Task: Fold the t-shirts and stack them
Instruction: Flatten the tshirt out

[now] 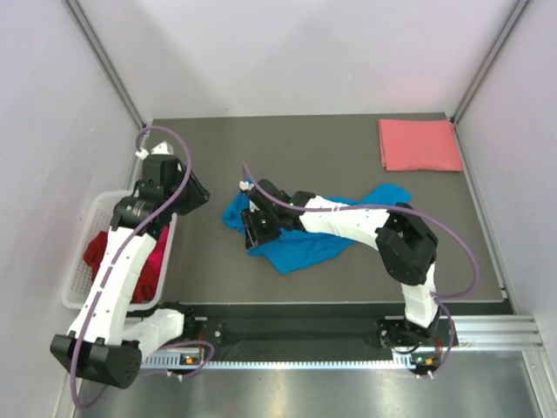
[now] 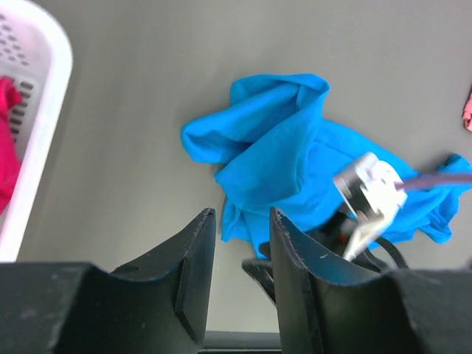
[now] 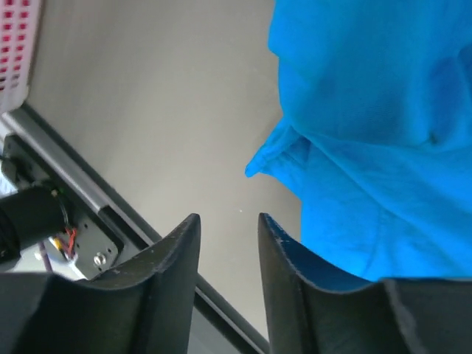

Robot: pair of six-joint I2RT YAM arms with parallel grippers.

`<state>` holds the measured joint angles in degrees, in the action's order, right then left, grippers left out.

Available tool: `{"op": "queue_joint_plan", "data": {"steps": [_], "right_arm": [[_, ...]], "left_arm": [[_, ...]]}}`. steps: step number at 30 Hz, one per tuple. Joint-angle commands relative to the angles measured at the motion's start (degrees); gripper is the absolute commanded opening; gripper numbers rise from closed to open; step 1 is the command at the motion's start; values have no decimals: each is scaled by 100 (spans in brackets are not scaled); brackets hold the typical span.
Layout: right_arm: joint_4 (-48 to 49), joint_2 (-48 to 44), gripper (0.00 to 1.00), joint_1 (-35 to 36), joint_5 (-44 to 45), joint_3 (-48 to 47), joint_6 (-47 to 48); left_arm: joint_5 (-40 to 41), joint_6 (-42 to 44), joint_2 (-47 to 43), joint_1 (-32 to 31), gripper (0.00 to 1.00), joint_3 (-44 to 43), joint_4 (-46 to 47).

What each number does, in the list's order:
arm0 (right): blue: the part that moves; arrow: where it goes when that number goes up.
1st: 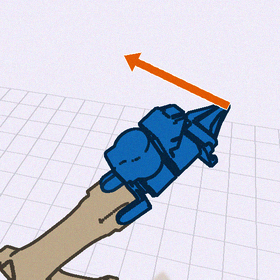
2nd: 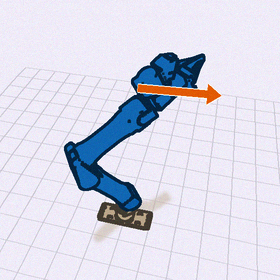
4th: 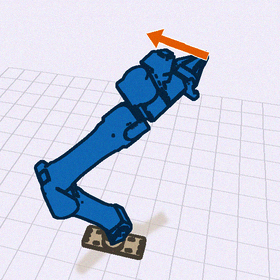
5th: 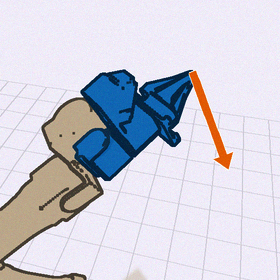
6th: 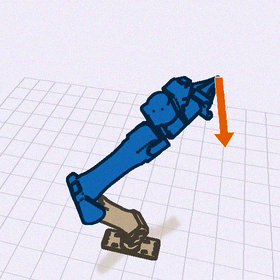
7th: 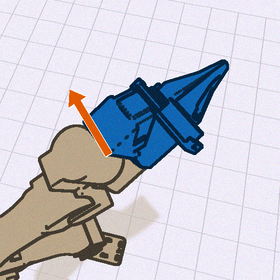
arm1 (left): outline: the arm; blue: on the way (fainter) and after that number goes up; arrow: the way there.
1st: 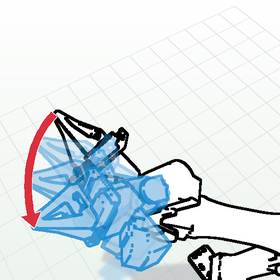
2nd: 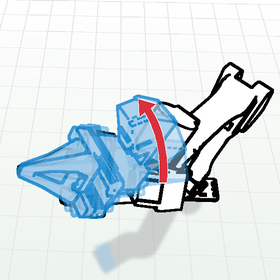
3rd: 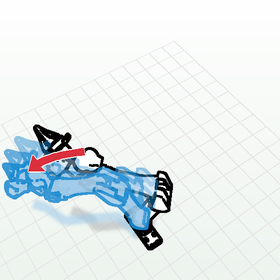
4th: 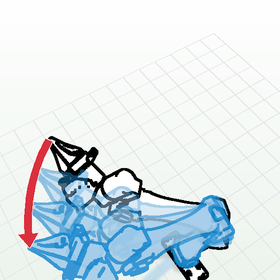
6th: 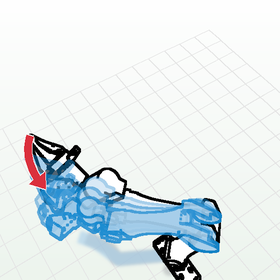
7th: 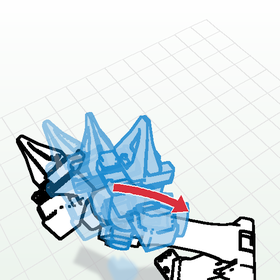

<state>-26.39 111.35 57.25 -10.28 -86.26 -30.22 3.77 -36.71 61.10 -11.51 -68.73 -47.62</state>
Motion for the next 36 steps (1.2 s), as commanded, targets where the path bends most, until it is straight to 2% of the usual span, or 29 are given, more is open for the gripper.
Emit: {"op": "queue_joint_plan", "data": {"steps": [1, 3, 8, 11, 16, 24, 25, 31, 34, 36], "right_arm": [[-14, 202, 38, 216, 517, -303, -529], [-50, 255, 43, 295, 658, -374, -607], [-384, 677, 44, 514, 887, -638, -976], [-367, 809, 43, 559, 993, -655, -1144], [-586, 1125, 41, 559, 1765, -971, -1144], [-569, 1301, 39, 524, 2092, -1121, -872], [-638, 1380, 38, 506, 2066, -1182, -872], [-832, 1179, 9, 436, 2320, -1078, -486], [-920, 680, 0, 357, 2224, -632, -328], [-973, 275, 0, 295, 2189, -306, -64]], "left_arm": [[194, -152, -379, 17, 41, 123, -204], [185, -126, -432, 17, 41, 132, -283], [133, -100, -503, 17, 41, 167, -354], [89, -108, -573, 17, 41, 211, -380], [18, -135, -784, 26, 41, 228, -476], [63, -205, -1038, 26, 41, 307, -635], [62, -223, -1056, 26, 41, 325, -635], [-112, -293, -1100, 26, 41, 702, -460], [-350, -258, -960, 26, 43, 931, -119], [-770, -196, -698, 26, 47, 1124, 67]]}}
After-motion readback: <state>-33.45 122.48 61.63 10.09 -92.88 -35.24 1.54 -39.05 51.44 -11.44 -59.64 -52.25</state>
